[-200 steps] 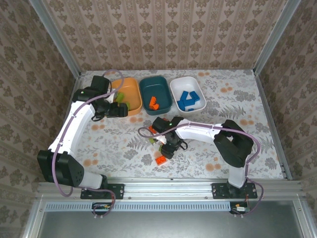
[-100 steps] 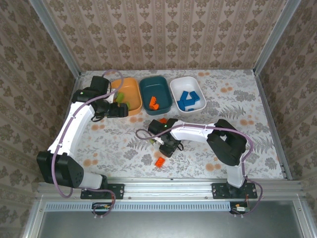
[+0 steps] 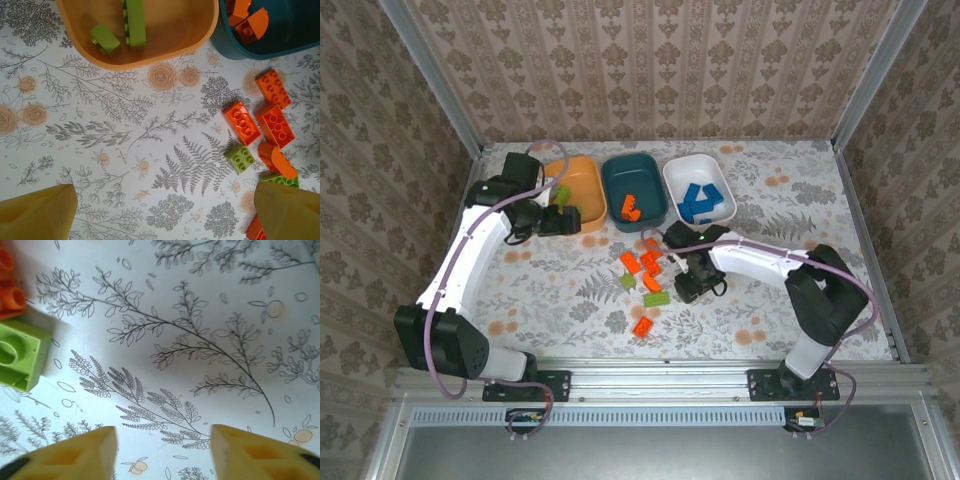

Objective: Sort the legos into containers by color

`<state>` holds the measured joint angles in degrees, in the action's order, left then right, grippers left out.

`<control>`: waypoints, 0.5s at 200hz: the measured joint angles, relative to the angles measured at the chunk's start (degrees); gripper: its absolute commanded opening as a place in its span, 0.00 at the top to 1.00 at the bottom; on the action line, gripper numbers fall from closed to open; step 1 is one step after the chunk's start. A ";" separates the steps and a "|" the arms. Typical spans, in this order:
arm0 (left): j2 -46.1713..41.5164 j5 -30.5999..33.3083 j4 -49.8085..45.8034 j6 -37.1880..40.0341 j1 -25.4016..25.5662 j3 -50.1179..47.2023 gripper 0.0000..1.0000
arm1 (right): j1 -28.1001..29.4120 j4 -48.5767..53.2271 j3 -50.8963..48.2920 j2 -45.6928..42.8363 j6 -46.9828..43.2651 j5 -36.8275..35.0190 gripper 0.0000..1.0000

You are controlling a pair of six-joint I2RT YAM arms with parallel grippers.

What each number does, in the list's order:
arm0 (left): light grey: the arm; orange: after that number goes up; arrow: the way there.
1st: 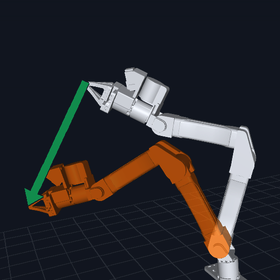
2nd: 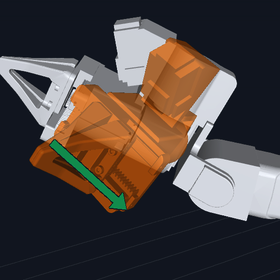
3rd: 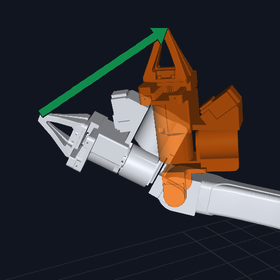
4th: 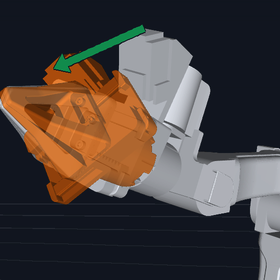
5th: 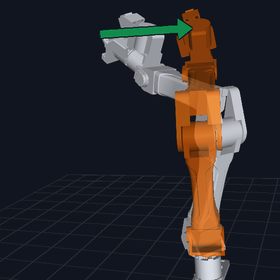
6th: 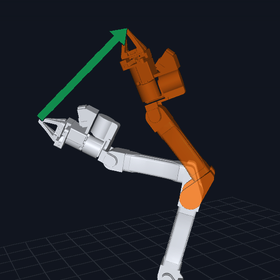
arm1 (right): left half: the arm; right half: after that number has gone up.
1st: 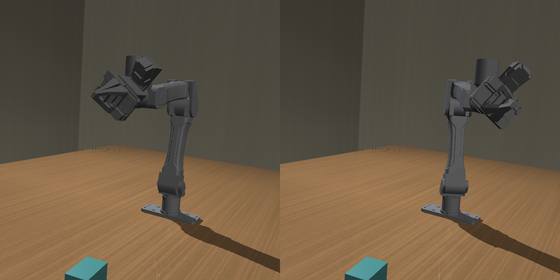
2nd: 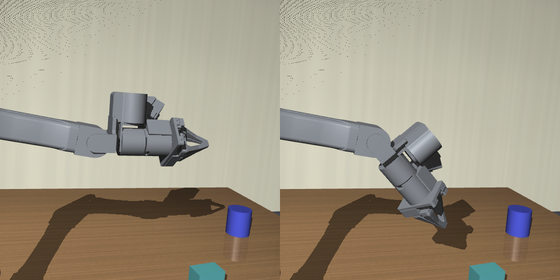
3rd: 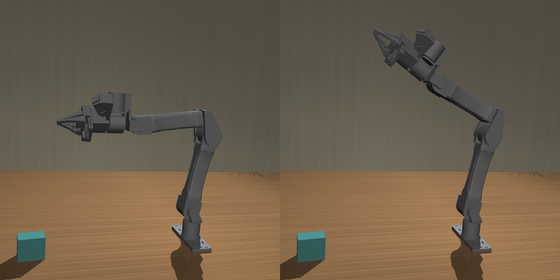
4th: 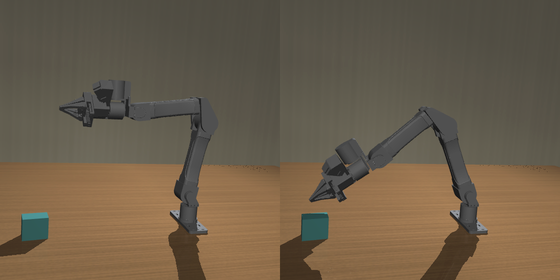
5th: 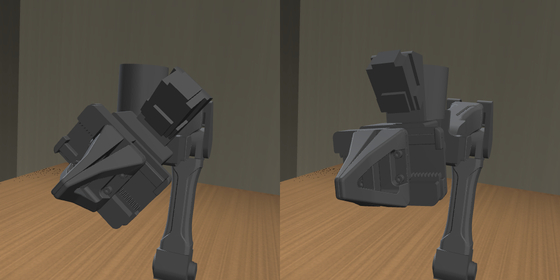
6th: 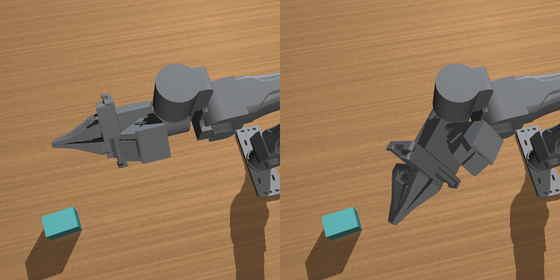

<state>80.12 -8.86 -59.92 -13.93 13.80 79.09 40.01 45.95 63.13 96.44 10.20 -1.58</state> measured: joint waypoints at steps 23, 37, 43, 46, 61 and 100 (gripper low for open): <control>0.00 -0.42 0.11 -0.04 0.20 0.00 0.06 | 1.62 0.68 1.33 -0.70 3.02 5.01 0.21; 0.00 -0.44 0.31 -0.07 0.46 -0.35 0.05 | 4.48 1.44 3.19 -0.44 4.66 6.25 0.08; 0.00 -0.48 0.33 -0.09 0.48 -0.59 0.05 | 5.33 1.86 4.26 0.02 5.11 6.60 0.04; 0.00 -0.52 0.35 -0.09 0.50 -0.76 0.05 | 5.81 2.05 4.83 0.37 5.60 6.88 0.01; -0.07 -0.61 0.28 -0.17 0.72 -1.60 0.04 | 7.15 2.73 7.39 2.56 7.23 7.19 0.00; -0.90 -0.57 0.22 -0.24 0.74 -1.88 0.03 | 8.24 5.90 12.15 8.35 14.47 5.62 0.00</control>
<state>79.22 -9.43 -59.70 -14.17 14.55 77.21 48.25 51.86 75.29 104.79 24.67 4.03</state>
